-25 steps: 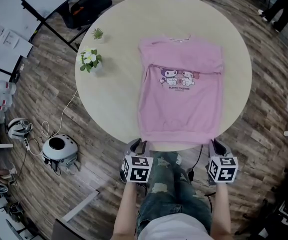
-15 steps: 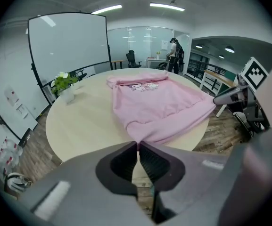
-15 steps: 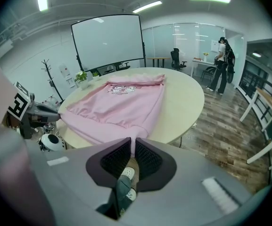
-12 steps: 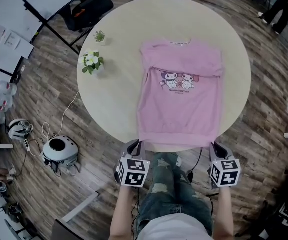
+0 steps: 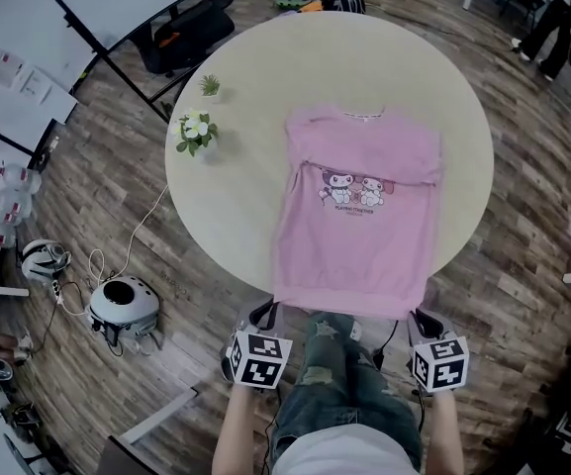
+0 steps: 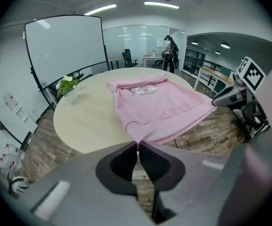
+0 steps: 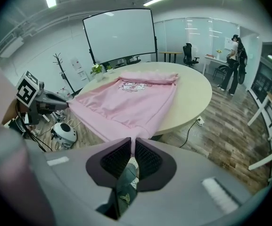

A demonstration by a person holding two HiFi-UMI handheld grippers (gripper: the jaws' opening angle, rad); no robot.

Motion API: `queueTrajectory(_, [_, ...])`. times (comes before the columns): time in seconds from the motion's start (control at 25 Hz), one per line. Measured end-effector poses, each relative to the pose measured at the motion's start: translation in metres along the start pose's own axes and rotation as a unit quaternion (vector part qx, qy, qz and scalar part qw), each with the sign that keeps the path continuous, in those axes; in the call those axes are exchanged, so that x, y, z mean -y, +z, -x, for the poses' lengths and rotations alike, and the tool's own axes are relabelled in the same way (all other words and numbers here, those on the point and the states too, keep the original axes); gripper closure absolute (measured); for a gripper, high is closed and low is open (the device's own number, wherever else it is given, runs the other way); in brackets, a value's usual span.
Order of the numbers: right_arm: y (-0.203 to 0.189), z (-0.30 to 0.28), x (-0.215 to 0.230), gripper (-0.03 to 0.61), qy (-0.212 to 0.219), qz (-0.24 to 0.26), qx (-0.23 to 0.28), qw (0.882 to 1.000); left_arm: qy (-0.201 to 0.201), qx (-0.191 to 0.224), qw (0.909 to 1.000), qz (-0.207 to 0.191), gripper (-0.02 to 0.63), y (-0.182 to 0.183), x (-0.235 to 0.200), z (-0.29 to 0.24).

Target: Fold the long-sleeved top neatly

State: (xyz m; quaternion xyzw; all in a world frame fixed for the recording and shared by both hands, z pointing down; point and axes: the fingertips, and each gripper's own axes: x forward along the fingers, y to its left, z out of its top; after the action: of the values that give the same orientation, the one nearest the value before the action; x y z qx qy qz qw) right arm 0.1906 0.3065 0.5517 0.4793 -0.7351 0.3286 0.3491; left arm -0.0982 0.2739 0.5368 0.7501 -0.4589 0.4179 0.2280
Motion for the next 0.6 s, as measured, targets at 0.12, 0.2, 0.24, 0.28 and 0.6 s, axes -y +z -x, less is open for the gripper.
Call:
queueTrajectory(0.12, [0.004,0.005,-0.003,0.52,0.0,-0.001,0.008,1.0,0.003,0.008,1.0,0.004,0.592,0.006,-0.002,0.006])
queueTrajectory(0.2, [0.013,0.009,-0.002,0.522,0.002,-0.002,0.018,1.0,0.006,0.019,0.9998,0.001,0.592,0.016,-0.004,0.011])
queueTrajectory(0.24, [0.018,0.011,-0.002,0.522,0.002,-0.003,0.024,1.0,0.008,0.025,0.9996,-0.002,0.592,0.023,-0.004,0.013])
queueTrajectory(0.28, [0.025,0.014,0.0,0.522,0.002,-0.003,0.03,1.0,0.009,0.032,0.9994,-0.005,0.592,0.031,-0.006,0.015])
queueTrajectory(0.6, [0.093,0.029,0.024,0.522,-0.011,-0.013,0.094,0.995,0.015,0.083,0.9959,-0.033,0.592,0.101,-0.025,0.025])
